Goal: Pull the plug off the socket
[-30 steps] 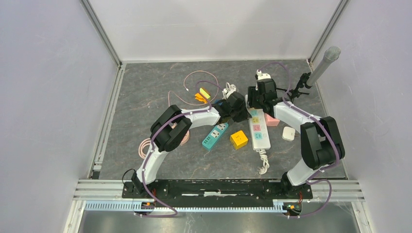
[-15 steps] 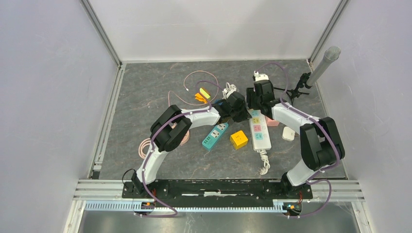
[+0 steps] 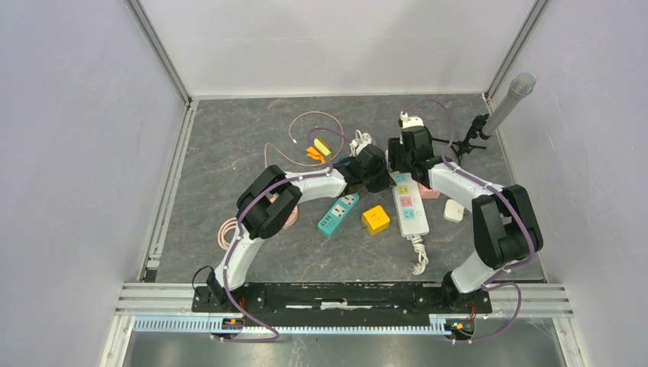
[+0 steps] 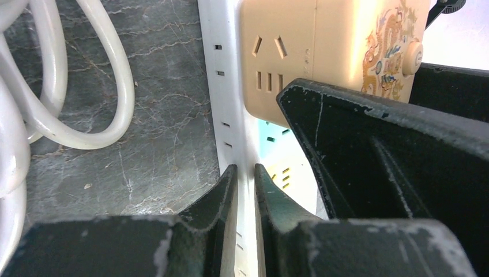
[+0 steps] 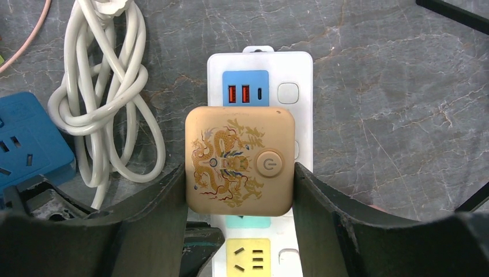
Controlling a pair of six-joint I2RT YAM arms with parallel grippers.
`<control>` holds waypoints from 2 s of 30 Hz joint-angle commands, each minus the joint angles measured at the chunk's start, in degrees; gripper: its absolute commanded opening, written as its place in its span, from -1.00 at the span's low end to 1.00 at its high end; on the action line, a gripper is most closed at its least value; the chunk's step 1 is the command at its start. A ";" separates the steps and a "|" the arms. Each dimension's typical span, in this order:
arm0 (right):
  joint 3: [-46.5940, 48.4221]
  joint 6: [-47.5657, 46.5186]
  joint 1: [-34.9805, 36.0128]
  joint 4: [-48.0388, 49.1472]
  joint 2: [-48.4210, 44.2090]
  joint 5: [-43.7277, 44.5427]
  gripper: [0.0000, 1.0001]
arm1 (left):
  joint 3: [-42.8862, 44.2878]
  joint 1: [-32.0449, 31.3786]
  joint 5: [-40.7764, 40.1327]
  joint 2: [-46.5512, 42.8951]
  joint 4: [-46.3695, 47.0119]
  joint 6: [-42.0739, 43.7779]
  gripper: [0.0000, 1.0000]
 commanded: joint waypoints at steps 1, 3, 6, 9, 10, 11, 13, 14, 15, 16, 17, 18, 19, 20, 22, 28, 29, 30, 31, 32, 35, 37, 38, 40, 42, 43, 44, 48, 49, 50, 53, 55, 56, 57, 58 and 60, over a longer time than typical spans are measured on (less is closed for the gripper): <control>-1.25 -1.16 3.16 7.07 -3.02 -3.37 -1.00 | -0.30 -0.35 -0.78 2.73 -2.27 -0.57 -0.58; -2.47 -3.56 3.08 9.37 -4.83 -2.96 -1.00 | -0.31 -0.30 -0.78 2.73 -2.30 -0.62 -0.58; -1.76 -3.86 1.48 9.16 -5.65 -4.38 -1.00 | -0.47 -0.30 -1.60 2.43 -2.55 -0.71 -0.59; -1.67 0.35 -1.54 8.98 -5.12 -9.35 -1.00 | -0.56 -0.30 -1.83 2.29 -2.56 -0.80 -0.59; -1.75 1.48 -1.92 8.99 -4.80 -10.64 -1.00 | -0.57 -0.30 -1.80 2.32 -2.53 -0.80 -0.58; -1.81 1.84 -1.96 8.88 -4.43 -11.71 -1.00 | -0.57 -0.30 -1.75 2.38 -2.55 -0.80 -0.59; -2.10 1.46 -1.12 8.99 -3.80 -12.16 -1.00 | -0.53 -0.30 -1.70 2.38 -2.58 -0.86 -0.59; -2.37 0.63 -0.37 9.02 -3.77 -10.99 -1.00 | -0.57 -0.30 -1.75 2.42 -2.58 -0.84 -0.59; -2.71 -0.71 0.60 9.31 -3.91 -10.04 -1.00 | -0.57 -0.30 -1.66 2.46 -2.56 -0.86 -0.59; -2.98 -1.52 1.41 9.51 -4.12 -8.29 -1.00 | -0.57 -0.30 -1.66 2.47 -2.57 -0.88 -0.59; -3.05 -2.18 1.77 9.44 -4.28 -7.67 -1.00 | -0.57 -0.30 -1.66 2.47 -2.58 -0.89 -0.59; -3.08 -2.43 1.76 9.51 -4.39 -7.71 -1.00 | -0.56 -0.30 -1.66 2.45 -2.55 -0.89 -0.59; -2.87 -2.57 1.68 9.48 -4.61 -7.52 -1.00 | -0.62 -0.30 -1.66 2.38 -2.57 -0.91 -0.59; -2.38 -2.64 1.48 9.16 -4.66 -7.58 -1.00 | -0.62 -0.30 -1.66 2.38 -2.55 -0.97 -0.60; -1.14 -1.54 0.16 8.24 -4.49 -9.40 -1.00 | -0.75 -0.30 -1.73 2.29 -2.58 -0.91 -0.60; 0.49 1.83 -1.94 7.86 -3.48 -14.89 -1.00 | -0.85 -0.30 -1.75 2.20 -2.52 -0.97 -0.60; 0.15 1.05 -0.96 8.18 -3.55 -13.72 -1.00 | -0.84 -0.30 -1.75 2.20 -2.54 -1.01 -0.60; -0.23 -0.51 0.09 8.25 -3.81 -11.78 -1.00 | -0.84 -0.28 -1.70 2.20 -2.43 -1.01 -0.60; -0.54 -1.85 1.02 8.33 -4.02 -10.35 -1.00 | -0.84 -0.30 -1.74 2.20 -2.44 -1.02 -0.60; -0.91 -3.06 1.83 8.38 -4.13 -8.62 -1.00 | -0.84 -0.30 -1.75 2.25 -2.45 -1.06 -0.60; -0.28 -3.85 1.65 7.42 -3.99 -7.64 -1.00 | -0.93 -0.30 -1.73 2.20 -2.46 -1.10 -0.60; 0.80 -3.36 0.59 6.89 -3.92 -9.30 -1.00 | -1.01 -0.30 -1.83 2.14 -2.46 -1.15 -0.60; 1.31 -2.69 -0.20 6.89 -3.84 -11.24 -1.00 | -1.00 -0.30 -1.83 2.12 -2.42 -1.15 -0.60; 2.42 -1.01 -1.58 6.71 -3.29 -13.56 -1.00 | -1.01 -0.30 -1.92 2.14 -2.48 -1.11 -0.60; 2.84 -0.49 -1.89 6.69 -2.74 -14.80 -1.00 | -1.00 -0.30 -1.90 2.11 -2.43 -1.21 -0.60; 2.56 -0.22 -1.85 7.33 -2.57 -15.86 -1.00 | -1.01 -0.30 -1.91 2.11 -2.42 -1.22 -0.60; 1.66 0.06 -1.47 8.36 -2.47 -16.70 -1.00 | -1.01 -0.30 -1.92 2.11 -2.44 -1.24 -0.60; 0.16 -1.93 1.41 8.38 -2.42 -12.98 -1.00 | -1.01 -0.30 -1.92 2.11 -2.45 -1.18 -0.60; 0.17 -1.95 1.42 8.33 -2.54 -13.09 -1.00 | -1.01 -0.30 -1.89 2.11 -2.49 -1.23 -0.60; 0.49 -2.06 1.27 7.85 -2.59 -12.66 -1.00 | -0.96 -0.30 -1.87 2.11 -2.49 -1.28 -0.60; 2.35 -1.89 -0.16 6.40 -3.22 -12.65 -1.00 | -1.09 -0.30 -1.76 2.11 -2.49 -1.33 -0.60; 3.36 -1.08 -1.53 5.73 -3.72 -13.22 -1.00 | -1.10 -0.21 -1.74 2.11 -2.48 -1.41 -0.60; 3.79 -0.72 -1.94 5.43 -3.99 -13.10 -1.00 | -1.14 -0.13 -1.67 2.04 -2.39 -1.57 -0.60; 4.03 -0.37 -2.23 5.18 -4.20 -12.83 -1.00 | -1.19 -0.13 -1.66 2.03 -2.39 -1.63 -0.60; 4.13 -0.08 -2.44 5.13 -4.48 -12.46 -1.00 | -1.34 -0.05 -1.57 2.03 -2.20 -1.68 -0.60; 4.59 0.61 -2.51 5.12 -5.22 -10.81 -1.00 | -1.87 0.13 -1.29 1.81 -1.17 -1.87 -0.60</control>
